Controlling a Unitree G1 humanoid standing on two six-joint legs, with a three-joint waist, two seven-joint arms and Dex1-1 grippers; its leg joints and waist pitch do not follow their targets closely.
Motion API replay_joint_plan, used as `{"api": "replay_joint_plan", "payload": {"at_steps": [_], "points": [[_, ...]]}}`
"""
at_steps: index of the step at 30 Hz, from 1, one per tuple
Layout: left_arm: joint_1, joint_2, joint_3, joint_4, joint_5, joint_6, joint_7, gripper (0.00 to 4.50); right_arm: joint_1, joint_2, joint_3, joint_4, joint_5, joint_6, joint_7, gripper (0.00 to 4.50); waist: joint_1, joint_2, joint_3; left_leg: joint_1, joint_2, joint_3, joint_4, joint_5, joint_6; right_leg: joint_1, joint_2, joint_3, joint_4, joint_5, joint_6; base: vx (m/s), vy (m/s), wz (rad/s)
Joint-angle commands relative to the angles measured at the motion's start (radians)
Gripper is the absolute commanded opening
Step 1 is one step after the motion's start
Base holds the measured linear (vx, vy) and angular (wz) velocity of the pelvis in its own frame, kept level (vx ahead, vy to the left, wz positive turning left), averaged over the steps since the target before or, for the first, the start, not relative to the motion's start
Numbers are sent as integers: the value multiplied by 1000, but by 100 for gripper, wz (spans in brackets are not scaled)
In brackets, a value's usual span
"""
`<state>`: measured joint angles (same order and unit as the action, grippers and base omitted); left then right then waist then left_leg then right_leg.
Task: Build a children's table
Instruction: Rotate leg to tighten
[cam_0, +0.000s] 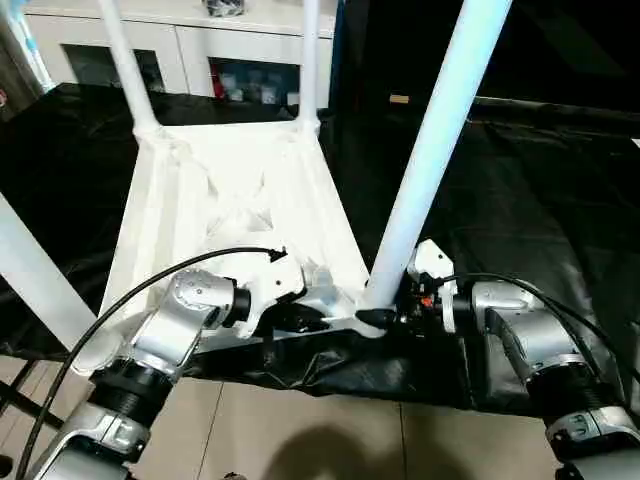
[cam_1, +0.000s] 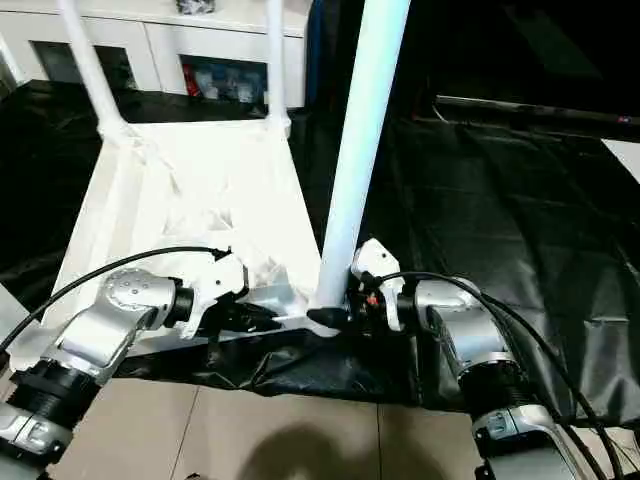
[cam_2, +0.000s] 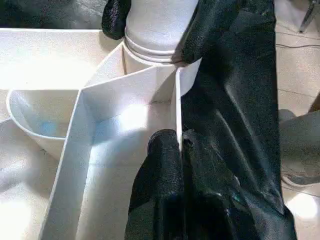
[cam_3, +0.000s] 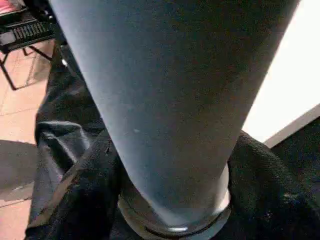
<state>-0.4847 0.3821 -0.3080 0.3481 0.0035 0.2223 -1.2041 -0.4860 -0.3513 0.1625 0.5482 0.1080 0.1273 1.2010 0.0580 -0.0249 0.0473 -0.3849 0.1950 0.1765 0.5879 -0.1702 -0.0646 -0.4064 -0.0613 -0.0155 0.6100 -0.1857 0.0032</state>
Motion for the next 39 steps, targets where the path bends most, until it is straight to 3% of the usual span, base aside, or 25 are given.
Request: {"api": "replay_joint_plan", "payload": {"at_steps": [1, 5, 9, 10, 11, 13, 15, 16, 19, 20, 24, 25, 26, 30, 33, 39], "points": [[-6, -20, -38, -51, -29, -7, -39, 0, 18, 11, 42, -35, 6, 11, 42, 267, -2, -1, -60, 22, 34, -1, -66, -206, 50, 44, -58, 25, -65, -135, -250, 0, 0, 0], [-9, -29, -32, -46, -26, -7, -19, 0, 26, 15, 45, -41, 7, 12, 38, 265, -1, -1, -62, 22, 33, -1, -65, -197, 50, 44, -59, 25, -64, -125, -251, 0, 0, 0], [-37, -83, 1, 5, 0, -25, 109, 0, 33, 71, 14, -24, 8, 3, -80, 264, 0, -2, -59, 23, 33, 0, -67, -208, 45, 42, -58, 26, -67, -140, -247, 0, 0, 0], [-49, -103, 10, 24, 7, -21, 155, 0, 27, 105, -6, -4, 2, 3, -157, 264, -4, -3, -57, 23, 31, -2, -70, -238, 27, 41, -60, 25, -74, -206, -232, 0, 0, 0], [-56, -113, 14, 33, 11, -18, 178, 0, 24, 123, -16, 6, -2, 4, -200, 264, -4, -3, -57, 23, 31, -2, -70, -238, 27, 41, -60, 25, -74, -206, -232, 0, 0, 0], [-71, -140, 17, 55, 25, -16, 232, 0, 7, 170, -40, 42, -14, 19, -316, 264, -10, -3, -53, 27, 28, -5, -73, -294, -3, 33, -62, 26, -85, -338, -194, 0, 0, 0], [-79, -157, 20, 65, 31, -10, 263, 0, -3, 199, -48, 61, -22, 16, -374, 264, -17, -3, -53, 23, 29, -9, -76, -306, -15, 33, -62, 26, -86, -365, -176, 0, 0, 0], [-97, -196, 25, 85, 46, 6, 332, 0, -21, 260, -59, 90, -40, -2, -491, 264, -26, -2, -53, 23, 28, -10, -77, -321, -22, 30, -61, 26, -89, -375, -170, 0, 0, 0], [-108, -235, 30, 100, 57, 22, 399, 0, -36, 316, -68, 106, -46, 3, -583, 264, -34, -1, -55, 18, 26, -14, -78, -319, -26, 35, -62, 23, -88, -389, -160, 0, 0, 0], [-110, -255, 32, 103, 60, 32, 424, 0, -47, 341, -74, 119, -52, 6, -633, 264, -34, -1, -56, 19, 26, -12, -77, -309, -23, 30, -61, 26, -90, -368, -160, 0, 0, 0], [-114, -303, 34, 121, 73, 34, 478, 0, -73, 394, -88, 145, -62, -1, -714, 264, -36, 0, -60, 17, 25, -9, -73, -272, -7, 34, -58, 27, -83, -275, -182, 0, 0, 0], [-114, -305, 35, 123, 72, 32, 479, 0, -75, 394, -94, 148, -56, -6, -713, 264, -32, 1, -61, 18, 25, -6, -70, -247, 8, 36, -58, 27, -80, -220, -194, 0, 0, 0], [-114, -305, 35, 124, 73, 31, 475, 0, -76, 391, -100, 148, -51, -8, -703, 320, -32, 1, -62, 15, 25, -6, -69, -235, 14, 39, -58, 28, -78, -201, -198, 0, 0, 0], [-109, -289, 33, 119, 66, 23, 440, 0, -68, 355, -101, 121, -37, -5, -632, 340, -26, 5, -65, 14, 24, -4, -66, -186, 39, 45, -56, 26, -69, -106, -222, 0, 0, 0], [-101, -267, 31, 107, 62, 16, 402, 0, -66, 306, -93, 107, -39, -7, -589, 379, -24, 6, -63, 18, 26, -3, -66, -206, 43, 45, -56, 25, -71, -121, -231, 0, 0, 0], [-81, -201, 15, 76, 39, -12, 275, 0, -73, 190, -80, 108, -51, -23, -427, 383, -24, 7, -61, 17, 27, -3, -67, -234, 41, 44, -57, 27, -75, -160, -230, 0, 0, 0]]}}
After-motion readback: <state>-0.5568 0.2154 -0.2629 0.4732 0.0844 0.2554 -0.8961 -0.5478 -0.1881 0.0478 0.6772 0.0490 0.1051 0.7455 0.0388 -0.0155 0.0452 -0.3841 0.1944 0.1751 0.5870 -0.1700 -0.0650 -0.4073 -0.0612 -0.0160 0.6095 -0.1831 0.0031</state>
